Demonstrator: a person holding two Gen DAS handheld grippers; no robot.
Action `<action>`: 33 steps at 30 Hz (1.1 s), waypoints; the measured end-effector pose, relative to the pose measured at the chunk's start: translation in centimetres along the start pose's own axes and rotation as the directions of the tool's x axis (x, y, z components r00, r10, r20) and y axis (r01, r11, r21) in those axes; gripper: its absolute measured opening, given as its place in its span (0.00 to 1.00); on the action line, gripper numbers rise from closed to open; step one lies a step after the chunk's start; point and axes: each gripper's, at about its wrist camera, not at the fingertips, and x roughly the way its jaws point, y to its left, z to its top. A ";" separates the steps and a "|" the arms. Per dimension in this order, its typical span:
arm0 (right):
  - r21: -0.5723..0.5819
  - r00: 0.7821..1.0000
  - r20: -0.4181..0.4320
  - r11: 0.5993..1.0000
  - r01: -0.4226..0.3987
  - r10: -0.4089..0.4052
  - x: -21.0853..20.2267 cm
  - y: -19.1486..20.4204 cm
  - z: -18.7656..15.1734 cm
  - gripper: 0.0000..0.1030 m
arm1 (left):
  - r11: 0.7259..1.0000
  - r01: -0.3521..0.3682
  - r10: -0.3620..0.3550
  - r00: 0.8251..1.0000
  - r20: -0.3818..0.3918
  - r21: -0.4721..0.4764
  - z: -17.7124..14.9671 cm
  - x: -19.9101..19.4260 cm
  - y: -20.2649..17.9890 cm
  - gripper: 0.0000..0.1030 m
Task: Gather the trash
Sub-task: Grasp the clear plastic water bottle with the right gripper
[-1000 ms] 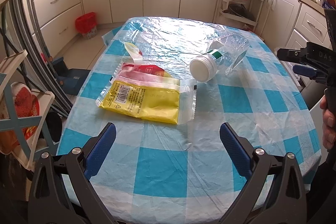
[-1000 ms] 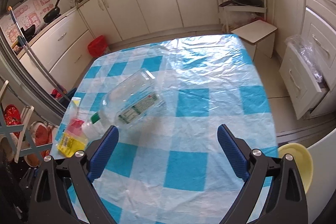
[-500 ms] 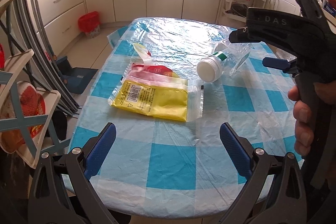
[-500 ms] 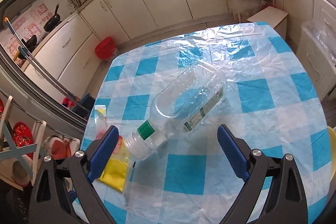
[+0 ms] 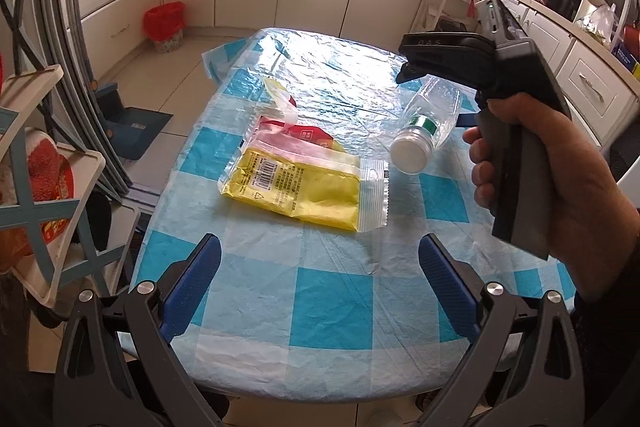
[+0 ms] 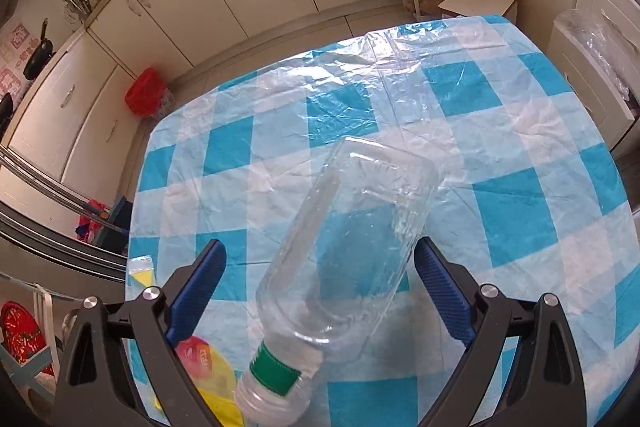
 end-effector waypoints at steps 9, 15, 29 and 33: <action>-0.263 0.992 -0.102 0.964 0.043 -0.072 0.5 -0.3 0.9 0.56 | 1.000 0.016 -0.015 0.999 -0.036 0.014 0.0 0.7 0.2 0.92; -0.433 0.987 -0.139 0.901 0.012 -0.080 -2.8 -2.2 -2.6 0.54 | 0.994 -0.043 0.047 0.998 -0.034 0.102 -0.2 1.9 -1.5 0.92; -0.392 0.993 -0.085 0.914 -0.106 0.078 -6.0 -8.0 -7.1 0.54 | 0.939 -0.220 0.215 0.975 0.047 0.263 0.7 5.9 -6.5 0.91; -0.378 0.991 -0.088 0.917 -0.126 0.100 -6.0 -8.6 -6.9 0.54 | 0.946 -0.212 0.216 0.976 0.012 0.244 1.2 7.1 -6.4 0.64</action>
